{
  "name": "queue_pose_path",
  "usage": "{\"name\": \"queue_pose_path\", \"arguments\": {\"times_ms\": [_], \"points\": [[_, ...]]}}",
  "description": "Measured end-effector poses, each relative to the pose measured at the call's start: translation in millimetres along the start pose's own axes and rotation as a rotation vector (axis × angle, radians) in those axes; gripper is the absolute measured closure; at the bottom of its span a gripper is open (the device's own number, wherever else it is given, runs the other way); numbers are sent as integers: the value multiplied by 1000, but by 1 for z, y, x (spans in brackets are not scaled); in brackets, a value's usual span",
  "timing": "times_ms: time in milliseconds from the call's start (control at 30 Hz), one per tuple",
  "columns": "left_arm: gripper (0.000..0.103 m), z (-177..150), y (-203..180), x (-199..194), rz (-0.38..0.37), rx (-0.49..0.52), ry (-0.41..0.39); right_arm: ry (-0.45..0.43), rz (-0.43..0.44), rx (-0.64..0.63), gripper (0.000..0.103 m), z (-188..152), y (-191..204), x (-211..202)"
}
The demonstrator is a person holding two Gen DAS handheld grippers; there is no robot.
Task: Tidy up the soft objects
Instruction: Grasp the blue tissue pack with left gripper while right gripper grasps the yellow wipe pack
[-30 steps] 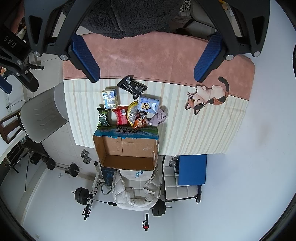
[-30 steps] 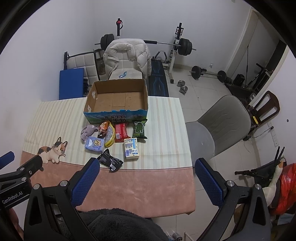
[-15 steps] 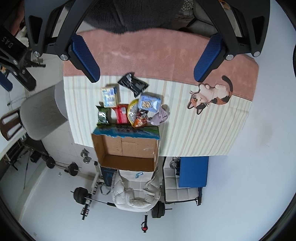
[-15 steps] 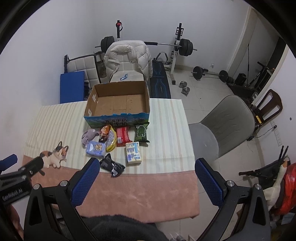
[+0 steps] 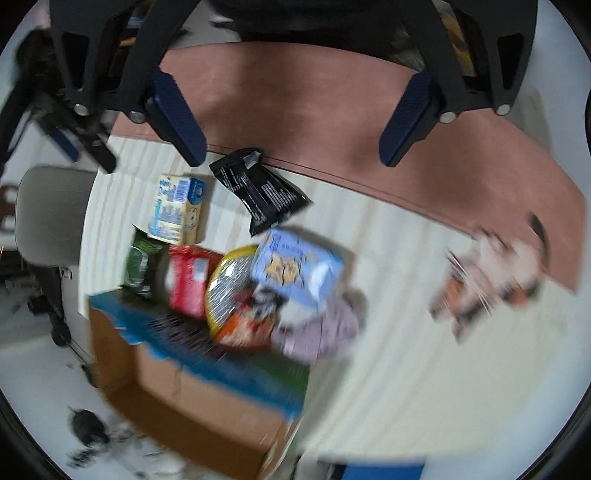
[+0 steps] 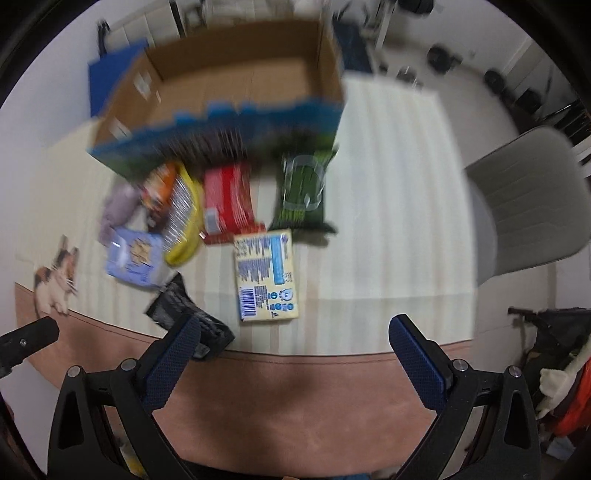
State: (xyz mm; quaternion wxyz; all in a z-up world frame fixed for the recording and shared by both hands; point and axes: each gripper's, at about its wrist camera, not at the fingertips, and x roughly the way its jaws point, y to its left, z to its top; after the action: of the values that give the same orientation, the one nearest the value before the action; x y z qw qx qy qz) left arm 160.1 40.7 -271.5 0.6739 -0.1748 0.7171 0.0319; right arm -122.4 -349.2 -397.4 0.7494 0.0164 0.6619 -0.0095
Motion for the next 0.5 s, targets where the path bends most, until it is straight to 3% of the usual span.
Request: {"name": "queue_pose_path", "arguments": {"times_ms": [100,233,367,500], "points": [[12,22,16,35,-83,-156,73,73,34,-1,1,13,7,53],[12,53,33,62,-137,-329,86,124,37,24,2,27,11,97],[12,86,30,89,-83,-395,87,132,17,40,2,33,15,123],[12,110,19,118,47,-365,93,142,-8,37,3,30,22,142]]}}
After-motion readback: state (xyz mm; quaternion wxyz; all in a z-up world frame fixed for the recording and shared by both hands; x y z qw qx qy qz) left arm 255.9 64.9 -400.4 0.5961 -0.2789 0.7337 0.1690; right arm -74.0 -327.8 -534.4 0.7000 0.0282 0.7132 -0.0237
